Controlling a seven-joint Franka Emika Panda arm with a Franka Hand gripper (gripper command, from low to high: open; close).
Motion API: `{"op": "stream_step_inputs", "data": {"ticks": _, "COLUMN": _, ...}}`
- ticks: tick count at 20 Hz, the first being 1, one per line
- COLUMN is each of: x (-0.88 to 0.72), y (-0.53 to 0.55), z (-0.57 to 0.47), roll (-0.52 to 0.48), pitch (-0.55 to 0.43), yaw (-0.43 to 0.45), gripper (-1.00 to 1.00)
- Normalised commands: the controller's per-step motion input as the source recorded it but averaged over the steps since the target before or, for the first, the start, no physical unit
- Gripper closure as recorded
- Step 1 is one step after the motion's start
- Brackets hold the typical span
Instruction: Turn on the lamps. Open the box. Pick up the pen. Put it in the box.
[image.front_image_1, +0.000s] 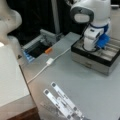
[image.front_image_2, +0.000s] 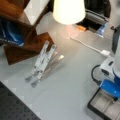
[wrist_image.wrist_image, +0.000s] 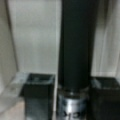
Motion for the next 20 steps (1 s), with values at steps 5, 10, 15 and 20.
{"op": "stream_step_inputs", "data": {"ticks": 5, "x": 0.04, "y": -0.01, "z": 0.0, "roll": -0.209, "pitch": -0.062, "yaw": 0.088, "gripper": -1.0}}
{"op": "stream_step_inputs", "data": {"ticks": 10, "x": 0.03, "y": -0.03, "z": 0.04, "roll": -0.192, "pitch": -0.039, "yaw": 0.076, "gripper": -1.0}}
{"op": "stream_step_inputs", "data": {"ticks": 15, "x": 0.03, "y": -0.08, "z": 0.14, "roll": -0.178, "pitch": -0.005, "yaw": 0.059, "gripper": -1.0}}
{"op": "stream_step_inputs", "data": {"ticks": 20, "x": -0.01, "y": -0.21, "z": 0.24, "roll": -0.158, "pitch": 0.059, "yaw": 0.016, "gripper": -1.0}}
